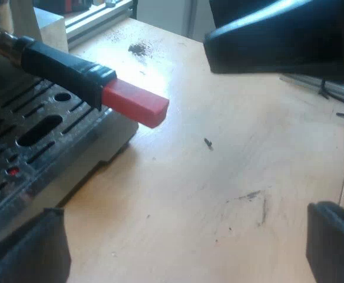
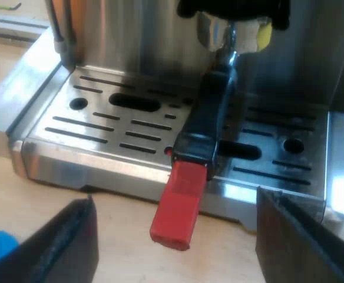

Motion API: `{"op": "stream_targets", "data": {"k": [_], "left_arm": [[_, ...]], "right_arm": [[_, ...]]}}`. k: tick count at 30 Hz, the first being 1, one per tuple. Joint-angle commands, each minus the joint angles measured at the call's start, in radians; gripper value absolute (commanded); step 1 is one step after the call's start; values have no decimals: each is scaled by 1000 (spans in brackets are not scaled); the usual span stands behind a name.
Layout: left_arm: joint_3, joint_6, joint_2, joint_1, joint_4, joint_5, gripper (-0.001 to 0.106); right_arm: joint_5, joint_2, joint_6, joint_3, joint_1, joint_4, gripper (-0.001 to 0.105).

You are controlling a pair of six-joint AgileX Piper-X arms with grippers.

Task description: Grind coffee beans and then tamp

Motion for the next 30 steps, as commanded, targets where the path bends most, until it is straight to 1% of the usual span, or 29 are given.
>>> {"op": "stream_targets", "data": {"k": [1, 3, 7, 8, 12, 15, 19, 22, 24, 28, 30], "left_arm": [[-4, 19, 1, -4, -27, -9, 83], [-4, 19, 1, -4, -27, -2, 83], [-4, 19, 1, -4, -27, 0, 83], [-4, 19, 1, -4, -27, 0, 83], [-4, 19, 1, -4, -27, 0, 83], [-4, 19, 1, -4, -27, 0, 83], [-4, 19, 1, -4, -27, 0, 83], [-4, 19, 1, -4, -27, 11, 83], [-4, 19, 1, -4, -27, 23, 83], [-4, 19, 1, -4, -27, 23, 83], [-4, 19, 1, -4, -27, 23, 83]], "right_arm": [[-105, -2, 43, -50, -62, 92, 59], [-207, 15, 42, -86, -120, 146, 59], [-303, 57, 42, -141, -180, 196, 59], [-350, 85, 42, -169, -200, 208, 59], [-414, 146, 42, -200, -226, 210, 59], [-437, 179, 42, -196, -236, 199, 59], [-436, 218, 39, -196, -236, 187, 59], [-443, 249, 39, -184, -252, 136, 59], [-444, 260, 39, -161, -276, 87, 59], [-466, 263, 39, -123, -315, 33, 59], [-481, 263, 39, -89, -338, -4, 59]]}}
